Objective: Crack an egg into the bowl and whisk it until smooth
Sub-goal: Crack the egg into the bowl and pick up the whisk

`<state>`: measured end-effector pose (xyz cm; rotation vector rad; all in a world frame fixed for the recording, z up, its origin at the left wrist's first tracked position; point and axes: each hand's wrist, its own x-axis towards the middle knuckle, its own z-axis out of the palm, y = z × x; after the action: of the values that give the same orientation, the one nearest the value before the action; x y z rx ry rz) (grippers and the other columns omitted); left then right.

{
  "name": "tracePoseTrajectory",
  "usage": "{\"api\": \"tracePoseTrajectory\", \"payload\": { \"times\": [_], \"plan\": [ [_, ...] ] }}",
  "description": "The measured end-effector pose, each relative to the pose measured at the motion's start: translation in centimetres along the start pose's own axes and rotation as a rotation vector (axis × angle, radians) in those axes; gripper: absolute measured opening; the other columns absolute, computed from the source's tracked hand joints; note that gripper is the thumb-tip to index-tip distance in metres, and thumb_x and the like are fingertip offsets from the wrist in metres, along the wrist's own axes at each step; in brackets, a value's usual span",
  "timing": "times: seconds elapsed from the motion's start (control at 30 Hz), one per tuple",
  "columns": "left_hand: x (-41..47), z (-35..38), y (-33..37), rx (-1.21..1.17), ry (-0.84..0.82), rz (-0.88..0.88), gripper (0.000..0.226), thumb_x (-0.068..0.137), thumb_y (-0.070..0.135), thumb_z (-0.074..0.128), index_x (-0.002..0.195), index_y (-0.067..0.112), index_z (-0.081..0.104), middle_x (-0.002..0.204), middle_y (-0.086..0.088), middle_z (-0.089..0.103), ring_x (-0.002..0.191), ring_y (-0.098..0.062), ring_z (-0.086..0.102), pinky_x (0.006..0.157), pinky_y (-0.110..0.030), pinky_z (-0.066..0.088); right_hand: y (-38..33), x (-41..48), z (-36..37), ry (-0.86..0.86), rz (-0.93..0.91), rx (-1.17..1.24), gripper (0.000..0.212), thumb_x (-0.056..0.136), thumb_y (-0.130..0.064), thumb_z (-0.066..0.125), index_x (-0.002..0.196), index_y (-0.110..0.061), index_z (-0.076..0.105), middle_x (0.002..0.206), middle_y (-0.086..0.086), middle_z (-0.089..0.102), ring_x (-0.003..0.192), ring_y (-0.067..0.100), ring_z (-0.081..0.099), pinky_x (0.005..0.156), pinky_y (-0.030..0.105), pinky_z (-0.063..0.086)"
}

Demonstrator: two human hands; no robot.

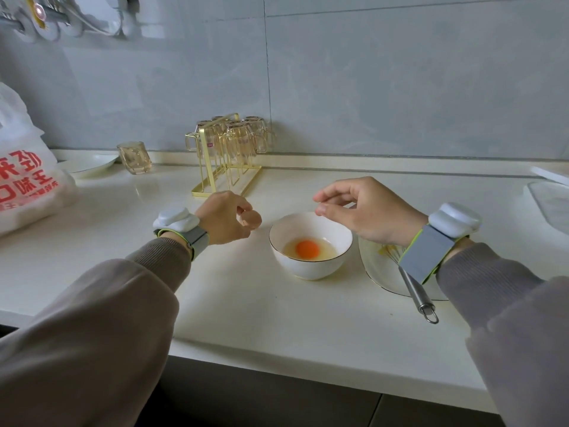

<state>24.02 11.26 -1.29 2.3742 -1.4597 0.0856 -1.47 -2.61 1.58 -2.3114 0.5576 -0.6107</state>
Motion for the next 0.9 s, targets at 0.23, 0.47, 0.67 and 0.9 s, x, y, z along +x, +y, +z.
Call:
{"api": "tracePoseTrajectory", "payload": {
  "times": [0.23, 0.47, 0.67, 0.9],
  "plan": [
    [0.1, 0.6, -0.2, 0.009, -0.021, -0.007, 0.057, 0.080, 0.028, 0.077, 0.135, 0.016, 0.063, 0.118, -0.002, 0.064, 0.102, -0.018, 0.053, 0.086, -0.028, 0.042, 0.2, -0.1, -0.1, 0.007, 0.008, 0.006, 0.015, 0.096, -0.030, 0.074, 0.111, -0.030, 0.077, 0.102, -0.013, 0.078, 0.098, 0.000, 0.069, 0.078, 0.010, 0.044],
    [-0.1, 0.0, 0.9, -0.007, -0.034, 0.064, 0.050, 0.091, 0.043, 0.066, 0.138, 0.028, 0.057, 0.121, 0.003, 0.057, 0.115, -0.020, 0.045, 0.090, -0.031, 0.037, 0.6, -1.0, -1.7, 0.034, 0.021, -0.011, 0.013, 0.097, -0.027, 0.073, 0.109, -0.026, 0.079, 0.098, -0.011, 0.079, 0.082, -0.011, 0.066, 0.070, 0.003, 0.041],
    [-2.6, -1.2, 4.6, -0.435, 0.005, 0.195, 0.067, 0.086, 0.066, 0.064, 0.139, 0.025, 0.058, 0.121, 0.007, 0.059, 0.110, -0.008, 0.057, 0.084, -0.020, 0.049, 1.3, -3.1, -4.6, -0.010, 0.119, -0.186, 0.016, 0.098, -0.034, 0.070, 0.088, -0.022, 0.076, 0.063, -0.010, 0.074, 0.059, 0.002, 0.064, 0.070, 0.024, 0.051],
    [-4.9, 0.4, 7.5, -0.381, -0.217, 0.238, 0.137, 0.041, 0.098, 0.064, 0.155, 0.045, 0.011, 0.155, 0.011, 0.029, 0.141, -0.021, 0.040, 0.116, -0.055, 0.035, 0.4, -6.1, -6.3, -0.232, 0.400, -0.509, 0.039, 0.087, -0.059, 0.071, 0.082, -0.022, 0.064, 0.057, -0.010, 0.075, 0.053, 0.012, 0.065, 0.062, 0.026, 0.051]
  ]
}}
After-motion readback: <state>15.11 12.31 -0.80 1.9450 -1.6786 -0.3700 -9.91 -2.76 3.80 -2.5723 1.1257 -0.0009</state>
